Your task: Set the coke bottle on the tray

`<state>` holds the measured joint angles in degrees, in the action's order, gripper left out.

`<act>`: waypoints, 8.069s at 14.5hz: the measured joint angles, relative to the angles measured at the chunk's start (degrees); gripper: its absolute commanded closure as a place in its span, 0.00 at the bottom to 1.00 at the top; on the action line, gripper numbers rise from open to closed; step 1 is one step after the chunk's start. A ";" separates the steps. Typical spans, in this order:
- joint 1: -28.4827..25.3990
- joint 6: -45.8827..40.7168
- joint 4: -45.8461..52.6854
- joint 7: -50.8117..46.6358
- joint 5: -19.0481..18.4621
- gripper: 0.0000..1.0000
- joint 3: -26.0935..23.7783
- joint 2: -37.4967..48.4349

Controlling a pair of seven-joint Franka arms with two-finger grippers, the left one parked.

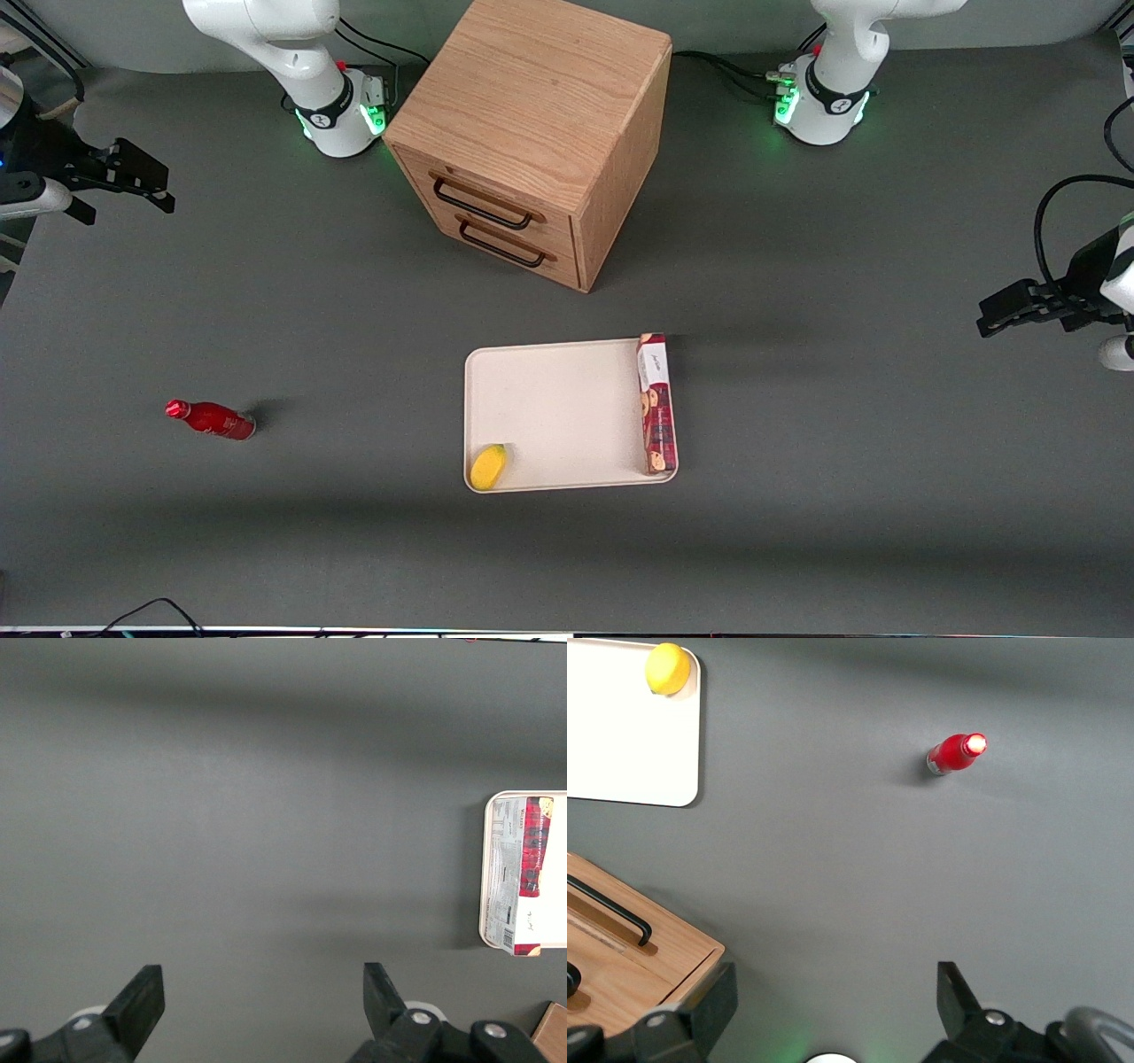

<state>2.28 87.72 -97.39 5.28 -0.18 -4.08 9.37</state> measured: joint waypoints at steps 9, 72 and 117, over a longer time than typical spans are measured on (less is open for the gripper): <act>0.27 2.74 3.95 6.37 0.00 0.00 5.20 -7.06; 0.19 3.52 -9.70 -2.79 -0.28 0.00 0.01 8.28; 0.17 3.52 22.69 10.30 -2.54 0.88 1.23 -25.26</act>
<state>2.45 91.24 -74.70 15.58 -2.72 -2.85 -15.89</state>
